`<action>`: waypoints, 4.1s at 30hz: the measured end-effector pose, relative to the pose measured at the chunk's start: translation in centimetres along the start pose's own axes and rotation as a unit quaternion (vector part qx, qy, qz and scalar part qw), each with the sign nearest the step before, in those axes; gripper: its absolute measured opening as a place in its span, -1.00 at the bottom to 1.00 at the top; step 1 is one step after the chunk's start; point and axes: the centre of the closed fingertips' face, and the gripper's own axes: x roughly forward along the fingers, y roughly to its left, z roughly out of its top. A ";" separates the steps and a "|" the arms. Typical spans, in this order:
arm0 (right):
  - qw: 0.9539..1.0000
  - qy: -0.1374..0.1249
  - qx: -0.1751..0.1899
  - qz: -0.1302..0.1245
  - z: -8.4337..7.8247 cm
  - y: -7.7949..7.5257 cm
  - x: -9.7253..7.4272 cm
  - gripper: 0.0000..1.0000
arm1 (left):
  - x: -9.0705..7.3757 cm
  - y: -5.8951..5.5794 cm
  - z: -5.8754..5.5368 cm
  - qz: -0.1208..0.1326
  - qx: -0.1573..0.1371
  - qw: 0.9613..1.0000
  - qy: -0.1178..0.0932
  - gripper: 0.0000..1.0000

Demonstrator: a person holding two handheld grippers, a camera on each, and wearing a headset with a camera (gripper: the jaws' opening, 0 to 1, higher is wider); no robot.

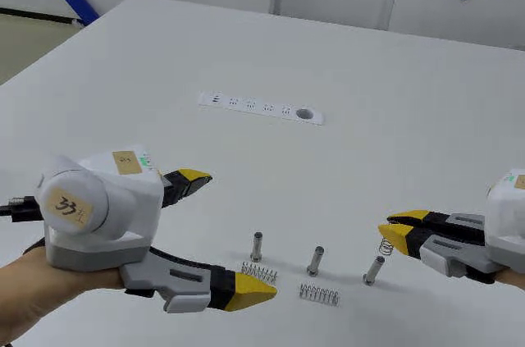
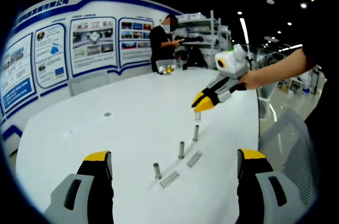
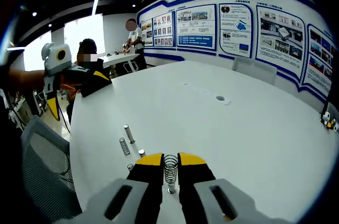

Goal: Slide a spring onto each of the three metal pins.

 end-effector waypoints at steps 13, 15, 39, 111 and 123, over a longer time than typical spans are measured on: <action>1.000 0.011 0.013 -0.003 -1.5 -0.2 0.8 -0.79 | -0.4 -0.1 -1.2 0.000 -0.009 1.000 0.015 1.00; 1.000 0.013 0.011 -0.002 -1.6 -0.1 0.8 -0.79 | -0.5 -0.1 -1.2 -0.002 -0.009 1.000 0.016 1.00; 1.000 0.013 0.019 -0.005 -2.9 -0.2 1.6 -0.78 | -0.6 -0.8 -1.3 -0.014 -0.002 1.000 0.026 0.97; 0.994 0.065 -0.081 0.041 -1.5 5.3 2.6 -0.64 | 0.1 -1.5 -2.3 -0.030 -0.001 0.999 0.039 0.88; 0.980 0.147 -0.096 0.098 -7.1 8.0 5.0 -0.63 | -0.4 -1.2 -3.1 -0.026 -0.007 0.999 0.042 0.87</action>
